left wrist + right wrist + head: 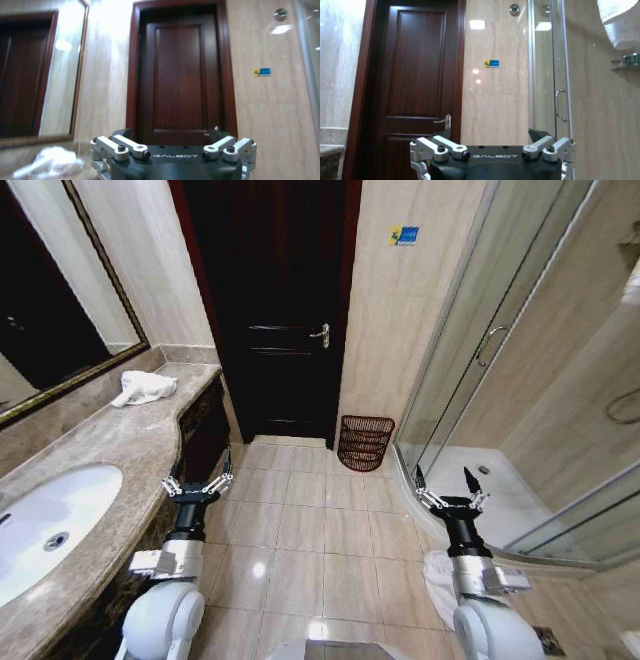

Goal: Discard the used towel into the hamper.

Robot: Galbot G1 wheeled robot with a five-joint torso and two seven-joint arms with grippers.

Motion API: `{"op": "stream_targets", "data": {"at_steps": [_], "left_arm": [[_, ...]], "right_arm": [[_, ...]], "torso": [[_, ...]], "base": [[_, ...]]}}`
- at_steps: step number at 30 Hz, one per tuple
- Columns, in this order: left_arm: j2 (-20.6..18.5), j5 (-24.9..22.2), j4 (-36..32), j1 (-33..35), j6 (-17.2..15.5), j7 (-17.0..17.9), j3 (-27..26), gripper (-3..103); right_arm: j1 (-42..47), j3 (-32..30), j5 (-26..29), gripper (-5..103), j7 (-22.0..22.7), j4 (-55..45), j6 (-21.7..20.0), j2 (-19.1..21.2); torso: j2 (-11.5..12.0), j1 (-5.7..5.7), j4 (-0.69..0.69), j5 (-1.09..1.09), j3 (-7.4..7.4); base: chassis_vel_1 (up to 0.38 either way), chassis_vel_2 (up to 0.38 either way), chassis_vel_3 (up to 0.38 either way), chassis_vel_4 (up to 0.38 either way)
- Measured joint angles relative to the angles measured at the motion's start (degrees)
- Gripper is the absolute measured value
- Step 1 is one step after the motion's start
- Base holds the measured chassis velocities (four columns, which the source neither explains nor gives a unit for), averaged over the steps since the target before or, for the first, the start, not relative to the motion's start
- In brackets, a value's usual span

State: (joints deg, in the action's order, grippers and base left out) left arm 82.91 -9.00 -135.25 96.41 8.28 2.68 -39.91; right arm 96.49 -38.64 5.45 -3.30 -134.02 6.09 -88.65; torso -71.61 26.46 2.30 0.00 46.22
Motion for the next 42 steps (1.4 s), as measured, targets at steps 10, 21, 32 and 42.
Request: {"op": "stream_targets", "data": {"at_steps": [10, 21, 32, 42], "left_arm": [[0.9, 3.3, 1.0, -1.8, 6.5, -2.0, -1.7, 100], [-0.4, -9.2, 2.4, -2.1, 5.2, -2.5, 0.7, 100], [-0.2, -11.3, 1.5, -2.4, 5.7, -0.6, 1.5, 100], [-0.4, -8.8, 1.7, -1.2, 6.3, -2.0, 0.9, 100]], "right_arm": [[0.5, 0.2, -0.4, 100, 0.7, -0.7, -0.5, -0.1], [0.8, 0.3, -0.6, 100, 0.7, -1.2, -0.4, -0.4], [0.6, 0.4, -0.5, 100, 1.4, -1.3, -0.1, -0.3], [0.3, 0.9, -0.8, 100, 1.4, -1.3, 0.1, -0.1]], "torso": [[0.0, 0.00, 0.00, 0.00, 0.00], [0.0, 0.03, -0.01, 0.00, 0.01], [0.0, 0.01, -0.01, 0.00, 0.00], [0.0, 0.02, 0.00, 0.00, 0.00]], "base": [[-0.042, 0.032, 0.040, -0.043], [-0.109, 0.117, 0.110, -0.108], [-0.116, 0.113, 0.120, -0.119], [-0.168, 0.159, 0.162, -0.169]]}}
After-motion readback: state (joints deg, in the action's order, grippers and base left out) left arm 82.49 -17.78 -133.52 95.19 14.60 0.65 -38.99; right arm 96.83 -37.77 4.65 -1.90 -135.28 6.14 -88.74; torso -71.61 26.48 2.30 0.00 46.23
